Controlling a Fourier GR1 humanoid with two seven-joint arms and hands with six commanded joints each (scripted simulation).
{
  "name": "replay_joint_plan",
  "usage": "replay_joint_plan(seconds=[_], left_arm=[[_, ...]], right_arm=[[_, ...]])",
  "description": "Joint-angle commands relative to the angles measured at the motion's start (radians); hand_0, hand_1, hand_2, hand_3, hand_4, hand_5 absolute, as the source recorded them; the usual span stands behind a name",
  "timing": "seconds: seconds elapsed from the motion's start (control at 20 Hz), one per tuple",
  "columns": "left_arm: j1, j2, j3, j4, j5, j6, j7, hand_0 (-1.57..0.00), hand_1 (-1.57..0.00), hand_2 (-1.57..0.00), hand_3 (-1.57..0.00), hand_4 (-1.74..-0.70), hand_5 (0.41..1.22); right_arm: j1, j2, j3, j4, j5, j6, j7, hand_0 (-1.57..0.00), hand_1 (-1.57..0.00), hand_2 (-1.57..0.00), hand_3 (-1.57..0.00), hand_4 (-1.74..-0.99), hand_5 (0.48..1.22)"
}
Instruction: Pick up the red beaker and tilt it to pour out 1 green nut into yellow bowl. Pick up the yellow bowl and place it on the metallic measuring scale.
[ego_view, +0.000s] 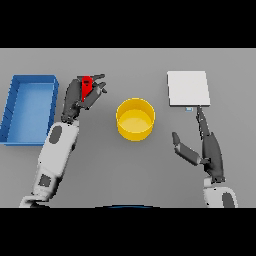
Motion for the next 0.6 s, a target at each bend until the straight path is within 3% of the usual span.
replay_joint_plan(seconds=[0.0, 0.2, 0.45, 0.55], left_arm=[[0.001, 0.017, -0.026, -0.018, -0.023, -0.008, 0.025, -1.55, -1.56, -1.56, -1.55, -1.72, 1.114], [-0.032, 0.091, -0.155, -0.078, -0.140, -0.053, 0.166, -1.56, -1.56, -1.56, -1.56, -1.73, 1.125], [-0.021, 0.146, -0.238, -0.140, -0.196, -0.085, 0.237, -1.56, -1.56, -1.56, -1.56, -1.73, 1.112], [-0.043, 0.173, -0.282, -0.138, -0.254, -0.086, 0.296, -1.57, -1.57, -1.57, -1.57, -1.74, 1.117]], right_arm=[[0.008, -0.002, 0.002, -0.002, 0.003, 0.000, -0.013, 0.00, 0.00, 0.00, 0.00, -1.262, 0.658], [0.011, -0.007, 0.003, -0.010, 0.016, -0.006, -0.011, 0.00, 0.00, 0.00, 0.00, -1.256, 0.671], [0.007, -0.013, 0.001, -0.013, 0.011, 0.005, 0.023, 0.00, 0.00, 0.00, 0.00, -1.256, 0.678], [-0.010, -0.004, 0.008, -0.015, 0.016, 0.001, 0.038, 0.00, 0.00, 0.00, 0.00, -1.255, 0.681]])
